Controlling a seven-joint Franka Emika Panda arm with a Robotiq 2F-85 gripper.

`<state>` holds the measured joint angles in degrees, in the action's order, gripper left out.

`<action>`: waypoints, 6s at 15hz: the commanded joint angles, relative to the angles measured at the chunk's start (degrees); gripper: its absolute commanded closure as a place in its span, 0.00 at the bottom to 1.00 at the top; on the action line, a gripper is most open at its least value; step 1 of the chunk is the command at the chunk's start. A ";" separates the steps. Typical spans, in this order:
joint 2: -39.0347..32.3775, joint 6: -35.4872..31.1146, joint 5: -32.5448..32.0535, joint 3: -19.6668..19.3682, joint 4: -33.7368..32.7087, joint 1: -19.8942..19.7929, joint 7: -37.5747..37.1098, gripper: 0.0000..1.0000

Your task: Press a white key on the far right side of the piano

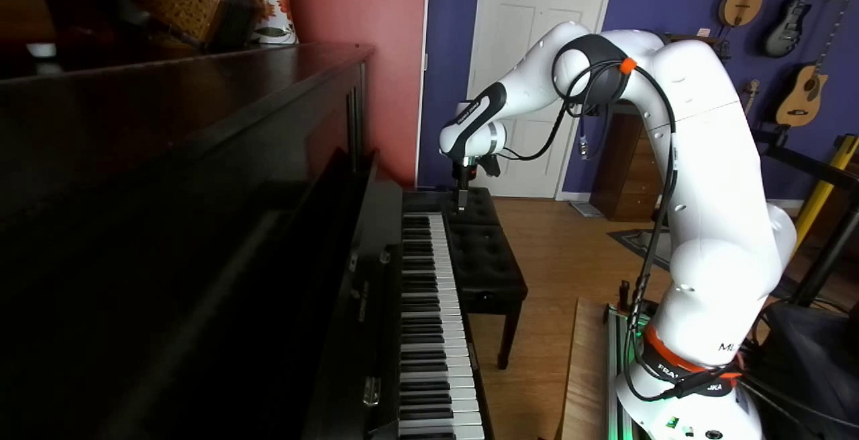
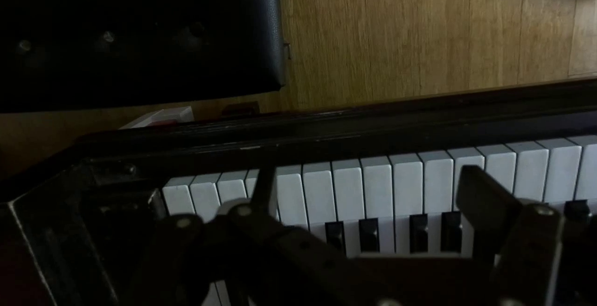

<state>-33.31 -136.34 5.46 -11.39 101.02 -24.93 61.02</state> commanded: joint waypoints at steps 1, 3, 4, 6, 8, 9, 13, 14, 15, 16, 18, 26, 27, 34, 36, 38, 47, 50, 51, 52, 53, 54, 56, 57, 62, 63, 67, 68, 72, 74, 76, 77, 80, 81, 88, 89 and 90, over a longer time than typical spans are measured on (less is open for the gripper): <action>-4.26 -0.78 -0.46 2.16 -4.27 -2.53 0.56 0.34; -5.94 -0.97 -0.56 2.82 -6.09 -3.29 1.29 0.49; -6.83 -1.02 -0.86 3.00 -7.16 -3.50 1.51 0.58; -8.58 -1.71 -1.66 2.86 -9.10 -3.41 1.01 0.71; -10.35 -2.38 -2.05 2.95 -11.08 -3.36 0.44 0.87; -11.38 -3.08 -2.13 3.14 -12.12 -3.43 0.52 0.95; -14.46 -5.02 -2.68 3.66 -15.53 -3.53 0.32 1.00; -15.33 -5.43 -2.72 3.90 -16.43 -3.66 0.37 1.00; -16.23 -5.99 -2.78 4.23 -17.35 -3.88 0.78 1.00; -17.02 -5.93 -2.79 4.44 -18.19 -4.02 0.67 1.00; -18.46 -5.89 -2.52 5.24 -19.71 -4.48 0.99 1.00; -22.32 -4.93 -2.19 7.85 -24.40 -6.13 2.14 1.00; -22.67 -4.89 -2.19 8.00 -24.81 -6.29 2.32 1.00; -23.76 -3.52 -1.74 9.23 -26.17 -7.30 3.48 1.00; -24.00 -3.16 -1.88 9.37 -26.47 -7.44 3.78 1.00; -24.33 -2.80 -1.93 9.38 -26.73 -7.52 3.89 1.00; -24.96 -1.19 -2.00 9.19 -27.58 -7.52 4.42 1.00; -24.16 -1.28 -2.15 8.87 -26.98 -7.30 4.06 1.00; -23.56 -1.47 -2.15 8.79 -26.50 -7.23 3.91 1.00; -23.08 -1.65 -2.21 8.69 -26.14 -7.15 3.81 1.00; -22.51 -1.84 -2.37 8.50 -25.66 -7.00 3.69 1.00; -21.91 -1.94 -2.43 8.35 -25.25 -6.87 3.51 1.00; -20.24 -2.64 -2.19 7.62 -23.74 -6.19 3.56 1.00; -19.46 -2.72 -2.26 7.45 -23.24 -6.03 3.47 1.00; -15.38 -3.34 -2.12 7.16 -20.43 -5.48 2.58 0.70; -14.61 -3.32 -2.04 7.27 -19.83 -5.51 2.75 0.69; -11.42 -4.53 -1.98 7.40 -16.76 -5.39 2.86 0.41; -10.29 -5.19 -1.95 7.52 -15.54 -5.37 3.09 0.32; -6.60 -8.15 -2.10 7.65 -11.31 -5.13 3.20 0.04; -4.45 -9.03 -1.76 7.59 -8.84 -4.87 2.45 0.00; -2.34 -10.24 -1.19 7.75 -6.38 -4.81 2.07 0.00; -1.14 -11.31 -1.05 7.83 -4.87 -4.74 2.12 0.00; 2.47 -14.91 -0.72 7.94 -0.44 -4.46 1.51 0.00; 3.61 -15.76 -0.52 8.02 0.90 -4.41 1.33 0.00; 11.28 -18.39 -0.39 6.72 9.58 -2.78 -5.31 0.00; 12.25 -18.98 -0.28 6.70 10.81 -2.69 -6.06 0.00; 13.30 -19.11 -0.17 6.63 11.88 -2.57 -6.89 0.00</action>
<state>-24.46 -153.42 4.46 -3.59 106.98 -28.77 56.49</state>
